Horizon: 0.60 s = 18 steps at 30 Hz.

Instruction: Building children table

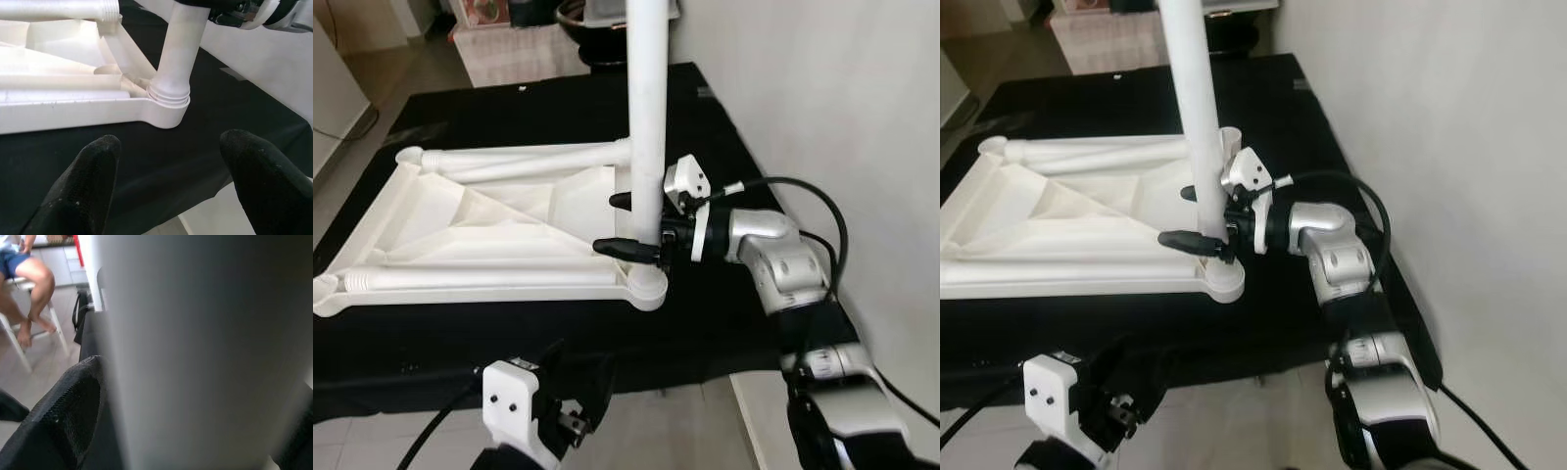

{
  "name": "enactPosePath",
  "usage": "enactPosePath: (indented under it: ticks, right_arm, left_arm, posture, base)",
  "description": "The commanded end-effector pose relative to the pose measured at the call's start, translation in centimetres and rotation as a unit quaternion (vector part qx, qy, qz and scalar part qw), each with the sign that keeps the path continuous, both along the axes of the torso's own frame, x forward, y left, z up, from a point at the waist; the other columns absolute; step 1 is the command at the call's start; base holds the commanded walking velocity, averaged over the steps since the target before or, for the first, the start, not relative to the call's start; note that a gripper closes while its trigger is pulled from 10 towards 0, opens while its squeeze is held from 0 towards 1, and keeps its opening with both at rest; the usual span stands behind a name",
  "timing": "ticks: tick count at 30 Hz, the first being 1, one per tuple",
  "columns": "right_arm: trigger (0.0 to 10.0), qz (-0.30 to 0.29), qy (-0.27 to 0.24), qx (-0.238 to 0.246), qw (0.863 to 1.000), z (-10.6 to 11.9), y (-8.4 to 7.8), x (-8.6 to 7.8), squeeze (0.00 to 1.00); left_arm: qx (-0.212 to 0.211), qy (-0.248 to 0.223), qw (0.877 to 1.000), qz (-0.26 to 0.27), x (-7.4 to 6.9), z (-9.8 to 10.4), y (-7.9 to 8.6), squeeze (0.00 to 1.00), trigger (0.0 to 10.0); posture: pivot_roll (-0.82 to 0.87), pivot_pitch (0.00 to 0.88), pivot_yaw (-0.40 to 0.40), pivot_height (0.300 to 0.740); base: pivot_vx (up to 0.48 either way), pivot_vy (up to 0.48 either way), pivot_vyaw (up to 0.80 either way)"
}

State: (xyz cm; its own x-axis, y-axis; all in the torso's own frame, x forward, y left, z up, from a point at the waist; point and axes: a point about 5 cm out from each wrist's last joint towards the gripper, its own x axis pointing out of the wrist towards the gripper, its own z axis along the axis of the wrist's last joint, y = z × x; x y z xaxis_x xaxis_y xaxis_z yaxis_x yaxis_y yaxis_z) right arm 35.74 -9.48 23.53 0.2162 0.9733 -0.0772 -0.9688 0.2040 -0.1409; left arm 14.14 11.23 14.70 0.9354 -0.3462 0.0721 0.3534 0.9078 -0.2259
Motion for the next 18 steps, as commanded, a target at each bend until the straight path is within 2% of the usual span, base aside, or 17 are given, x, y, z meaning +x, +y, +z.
enactPosePath:
  ticks: [1,5,6,7,8,10,15,17,18]
  right_arm:
    - [10.0,0.028,-0.004,-0.018,0.999,-0.1,0.9,0.1,0.00]
    - [10.0,0.068,0.015,-0.004,0.998,0.3,1.7,0.3,0.00]
    - [1.3,0.087,0.022,-0.004,0.996,0.3,2.0,0.3,0.00]
    - [1.3,0.087,0.022,-0.004,0.996,0.3,2.0,0.3,0.00]
    - [0.0,0.105,0.027,-0.005,0.994,0.3,2.2,0.3,0.00]
    - [0.0,0.133,0.035,-0.005,0.991,0.3,2.5,0.3,0.00]
    - [0.0,0.136,0.033,-0.009,0.990,0.3,2.4,0.6,0.00]
    - [0.0,0.117,0.024,-0.008,0.993,0.3,2.0,1.0,0.00]
    - [0.0,0.088,0.016,0.002,0.996,0.4,1.4,1.2,0.00]
  left_arm:
    - [0.003,-0.005,1.000,0.000,-0.4,0.3,-0.1,0.00,10.0]
    - [0.003,-0.002,1.000,-0.001,-0.9,0.5,-0.1,0.00,10.0]
    - [0.003,-0.001,1.000,-0.001,-1.0,0.5,-0.2,0.00,10.0]
    - [0.003,-0.001,1.000,-0.001,-1.0,0.5,-0.2,0.00,10.0]
    - [0.003,0.000,1.000,-0.002,-1.1,0.6,-0.2,0.00,10.0]
    - [0.003,0.000,1.000,-0.002,-1.2,0.6,-0.2,0.00,10.0]
    - [0.003,0.001,1.000,-0.002,-1.2,0.7,-0.3,0.00,10.0]
    - [0.003,-0.001,1.000,0.000,-1.1,0.7,-0.4,0.00,10.0]
    - [0.002,-0.002,1.000,0.001,-0.9,0.7,-0.4,0.00,10.0]
  posture:
    - [0.13,0.186,0.026,0.740]
    - [0.14,0.203,0.027,0.740]
    - [0.14,0.208,0.026,0.740]
    - [0.14,0.208,0.026,0.740]
    - [0.15,0.210,0.026,0.740]
    - [0.15,0.213,0.025,0.740]
    - [0.15,0.215,0.020,0.740]
    - [0.14,0.210,0.017,0.740]
    - [0.13,0.203,0.017,0.740]
  base:
    - [0.000,0.000,0.00]
    - [0.000,0.000,0.00]
    - [0.000,0.000,0.00]
    - [0.000,0.000,0.00]
    - [0.000,0.000,0.00]
    - [0.000,0.000,0.00]
    - [0.000,0.000,0.00]
    - [0.000,0.000,0.00]
    - [0.000,0.000,0.00]
